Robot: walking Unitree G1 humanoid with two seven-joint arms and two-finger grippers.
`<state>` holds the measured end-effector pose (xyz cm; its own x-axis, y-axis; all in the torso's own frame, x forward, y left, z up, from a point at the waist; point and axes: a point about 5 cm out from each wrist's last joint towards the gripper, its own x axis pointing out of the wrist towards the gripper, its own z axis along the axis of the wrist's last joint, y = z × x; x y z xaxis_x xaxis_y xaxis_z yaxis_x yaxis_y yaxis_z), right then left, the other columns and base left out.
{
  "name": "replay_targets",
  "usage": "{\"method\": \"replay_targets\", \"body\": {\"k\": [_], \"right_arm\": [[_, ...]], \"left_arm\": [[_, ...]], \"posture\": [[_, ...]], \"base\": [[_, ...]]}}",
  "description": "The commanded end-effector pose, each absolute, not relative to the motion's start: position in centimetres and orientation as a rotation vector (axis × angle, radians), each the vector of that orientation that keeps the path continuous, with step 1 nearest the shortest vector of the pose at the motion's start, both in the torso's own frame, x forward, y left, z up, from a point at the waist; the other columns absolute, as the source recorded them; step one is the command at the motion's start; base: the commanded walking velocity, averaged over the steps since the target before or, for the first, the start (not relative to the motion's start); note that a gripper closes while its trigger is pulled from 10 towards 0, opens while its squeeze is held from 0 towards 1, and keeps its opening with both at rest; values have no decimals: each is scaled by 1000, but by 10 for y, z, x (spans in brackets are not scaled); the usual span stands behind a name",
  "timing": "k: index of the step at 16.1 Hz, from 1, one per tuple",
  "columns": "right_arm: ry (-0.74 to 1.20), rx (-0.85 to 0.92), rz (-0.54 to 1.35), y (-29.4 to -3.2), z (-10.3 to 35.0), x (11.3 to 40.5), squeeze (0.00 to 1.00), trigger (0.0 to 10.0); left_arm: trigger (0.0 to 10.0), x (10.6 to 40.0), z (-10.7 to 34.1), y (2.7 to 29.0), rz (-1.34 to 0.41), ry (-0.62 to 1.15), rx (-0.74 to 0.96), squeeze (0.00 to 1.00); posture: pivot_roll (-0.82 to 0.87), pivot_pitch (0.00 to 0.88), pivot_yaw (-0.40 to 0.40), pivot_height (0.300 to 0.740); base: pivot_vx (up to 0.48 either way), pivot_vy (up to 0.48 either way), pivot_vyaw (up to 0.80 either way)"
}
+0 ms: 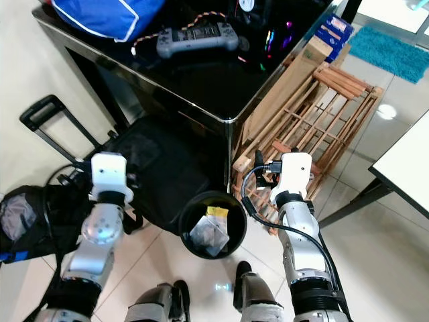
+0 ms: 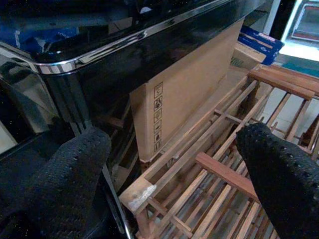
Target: Picking trash to rubbish bin
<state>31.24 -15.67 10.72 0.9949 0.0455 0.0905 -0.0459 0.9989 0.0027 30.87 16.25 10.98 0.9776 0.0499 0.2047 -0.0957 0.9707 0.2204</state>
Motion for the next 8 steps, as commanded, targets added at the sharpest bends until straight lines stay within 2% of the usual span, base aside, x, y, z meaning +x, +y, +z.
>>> {"method": "replay_targets", "body": {"k": [1,2,8], "right_arm": [[-81,22,23,-160,102,307,0,10000],[-72,21,30,-159,99,305,0,10000],[-55,16,42,-156,97,304,0,10000]], "left_arm": [[10000,304,105,160,57,-180,229,0],[10000,303,104,157,47,-175,220,0],[10000,301,101,147,20,-159,195,0]], "posture": [[-14,209,56,740],[-14,209,55,740],[-19,211,40,740]], "base": [[0,0,0],[0,0,0],[-270,0,0]]}}
